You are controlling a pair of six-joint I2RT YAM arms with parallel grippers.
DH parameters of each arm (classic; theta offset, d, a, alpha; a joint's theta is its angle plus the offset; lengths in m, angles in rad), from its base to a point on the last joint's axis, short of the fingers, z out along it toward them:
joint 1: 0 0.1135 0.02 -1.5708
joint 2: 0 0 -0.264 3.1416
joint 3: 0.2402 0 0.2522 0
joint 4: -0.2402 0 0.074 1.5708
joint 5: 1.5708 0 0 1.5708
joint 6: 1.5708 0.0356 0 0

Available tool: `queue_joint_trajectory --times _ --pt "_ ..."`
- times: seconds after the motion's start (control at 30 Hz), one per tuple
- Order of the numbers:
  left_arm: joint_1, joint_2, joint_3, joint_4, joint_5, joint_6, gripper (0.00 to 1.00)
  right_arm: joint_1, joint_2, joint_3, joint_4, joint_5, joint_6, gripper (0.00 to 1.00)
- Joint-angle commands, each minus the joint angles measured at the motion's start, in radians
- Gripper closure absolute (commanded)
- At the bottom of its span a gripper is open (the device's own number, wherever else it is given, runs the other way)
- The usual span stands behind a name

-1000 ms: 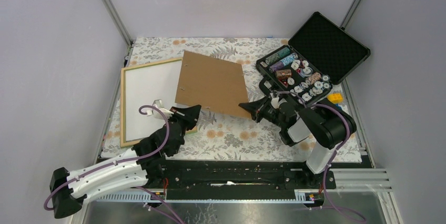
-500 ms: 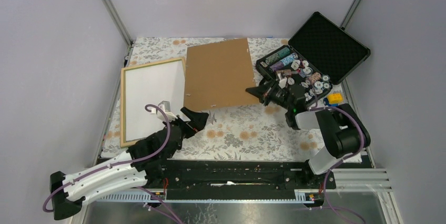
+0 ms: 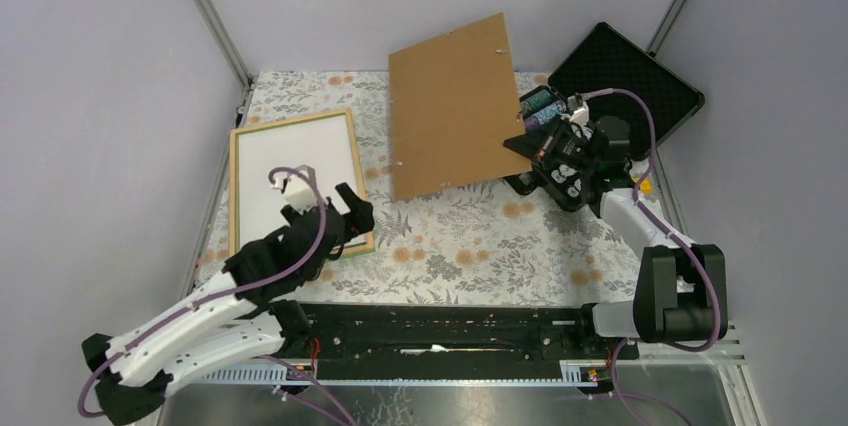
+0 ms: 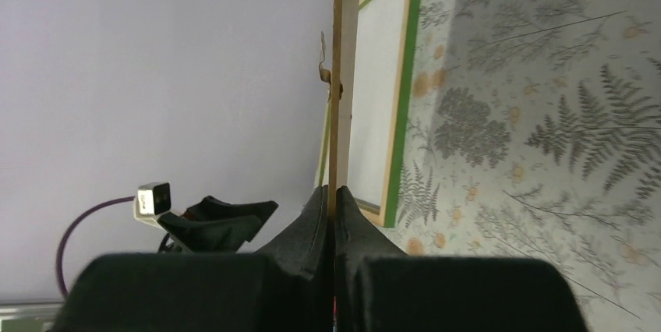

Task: Put the photo into the frame

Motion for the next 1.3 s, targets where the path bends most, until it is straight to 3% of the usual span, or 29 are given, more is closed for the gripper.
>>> queue_joint_trajectory --times 0.0,0.1,0.23,0.4,0.5,0.63,0.9,1.27 --pt "0.232 0.158 0.060 0.104 0.232 0.194 0.01 -0.038 -0.100 0.058 -0.104 -0.050 -0.149 1.00" --pt "0.495 0.284 0.060 0.246 0.521 0.283 0.03 -0.040 -0.161 0.051 -0.238 -0.005 -0.262 1.00" --pt "0.617 0.477 0.101 0.397 0.612 0.350 0.10 -0.040 -0.229 0.017 -0.294 0.011 -0.310 1.00" --pt "0.645 0.737 0.208 0.455 0.634 0.358 0.26 -0.040 -0.275 -0.016 -0.311 -0.011 -0.319 1.00" --pt "0.651 0.823 0.250 0.449 0.564 0.356 0.28 -0.040 -0.285 -0.027 -0.323 -0.014 -0.328 1.00" --pt "0.663 0.877 0.243 0.507 0.558 0.341 0.37 -0.040 -0.286 -0.027 -0.321 -0.016 -0.329 1.00" --pt "0.664 0.993 0.240 0.542 0.576 0.315 0.38 -0.040 -0.278 -0.024 -0.310 -0.021 -0.332 1.00" --pt "0.648 1.071 0.246 0.597 0.645 0.301 0.58 -0.040 -0.272 -0.040 -0.289 -0.032 -0.322 1.00"
